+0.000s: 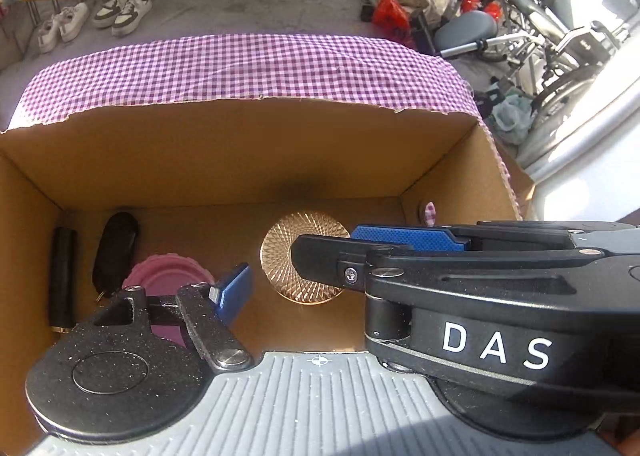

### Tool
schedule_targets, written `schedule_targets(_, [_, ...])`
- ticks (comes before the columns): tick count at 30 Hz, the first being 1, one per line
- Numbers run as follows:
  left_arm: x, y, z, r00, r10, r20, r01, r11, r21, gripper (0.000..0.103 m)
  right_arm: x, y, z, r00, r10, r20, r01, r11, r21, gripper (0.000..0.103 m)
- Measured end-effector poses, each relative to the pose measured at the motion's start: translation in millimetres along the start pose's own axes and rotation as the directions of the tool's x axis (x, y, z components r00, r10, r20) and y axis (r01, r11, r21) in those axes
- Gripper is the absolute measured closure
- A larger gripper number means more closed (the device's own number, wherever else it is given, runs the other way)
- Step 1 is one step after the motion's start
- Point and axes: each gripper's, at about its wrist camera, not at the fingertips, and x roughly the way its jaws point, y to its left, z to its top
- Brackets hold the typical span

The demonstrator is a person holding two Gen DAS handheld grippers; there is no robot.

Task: Organize rigid objects
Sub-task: 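Carry the gold jar into the box and open the right gripper, then move the right tool out of the box to the white plug charger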

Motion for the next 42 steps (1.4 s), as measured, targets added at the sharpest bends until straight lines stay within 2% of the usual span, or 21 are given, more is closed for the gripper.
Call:
schedule_targets(6, [-42.6, -14.9, -12.6, 0.997, -0.003, 0.073, -0.002, 0.997, 0.074, 0.023, -61.2, 9.9, -19.2, 0.991, 0.039, 0.129, -0.038, 0.999, -0.007, 0.066])
schedule_targets(11, [-84.9, -21.6, -38.8, 0.989, -0.048, 0.136, 0.029, 0.99, 0.139, 0.019, -129.6, 24.4, -62.8, 0.959, 0.081, 0.27, -0.077, 0.997, -0.024, 0.066])
schedule_targets(15, [-121.4, -23.4, -66.1, 0.977, -0.094, 0.19, 0.057, 0.98, 0.188, 0.016, -173.3, 31.8, -110.9, 0.927, 0.106, 0.359, -0.102, 0.994, -0.028, 0.066])
schedule_targets(20, [-159.6, -14.8, -111.1, 0.953, -0.158, 0.26, 0.097, 0.968, 0.232, 0.009, -199.0, 36.2, -175.9, 0.897, 0.102, 0.43, -0.108, 0.994, -0.009, 0.065])
schedule_targets(24, [-168.4, -6.4, -154.3, 0.936, -0.165, 0.311, 0.083, 0.962, 0.26, 0.006, -193.2, 26.6, -228.6, 0.88, 0.11, 0.461, -0.155, 0.986, 0.061, 0.065])
schedule_targets(27, [-155.7, -3.1, -186.3, 0.936, -0.142, 0.321, 0.049, 0.958, 0.282, 0.006, -173.1, 16.5, -251.7, 0.883, 0.123, 0.453, -0.2, 0.972, 0.125, 0.065])
schedule_targets(30, [-135.6, -7.0, -212.6, 0.943, -0.119, 0.31, 0.013, 0.946, 0.324, 0.006, -143.3, 5.6, -265.1, 0.9, 0.144, 0.411, -0.241, 0.951, 0.195, 0.065])
schedule_targets(35, [-97.0, -17.8, -229.3, 0.943, -0.059, 0.328, -0.061, 0.937, 0.343, 0.008, -107.6, 8.1, -270.5, 0.929, 0.165, 0.333, -0.25, 0.94, 0.232, 0.065])
schedule_targets(37, [-83.9, -19.7, -233.0, 0.942, -0.024, 0.334, -0.099, 0.933, 0.346, 0.012, -97.4, 12.2, -268.0, 0.932, 0.185, 0.311, -0.265, 0.935, 0.236, 0.065])
schedule_targets(39, [-70.8, -20.4, -233.3, 0.94, 0.003, 0.34, -0.129, 0.928, 0.35, 0.025, -87.1, 17.4, -264.9, 0.938, 0.183, 0.293, -0.256, 0.938, 0.234, 0.065])
schedule_targets(42, [-54.8, -12.7, -231.4, 0.939, 0.03, 0.344, -0.151, 0.931, 0.332, 0.03, -71.3, 19.3, -255.8, 0.946, 0.186, 0.266, -0.251, 0.939, 0.236, 0.065])
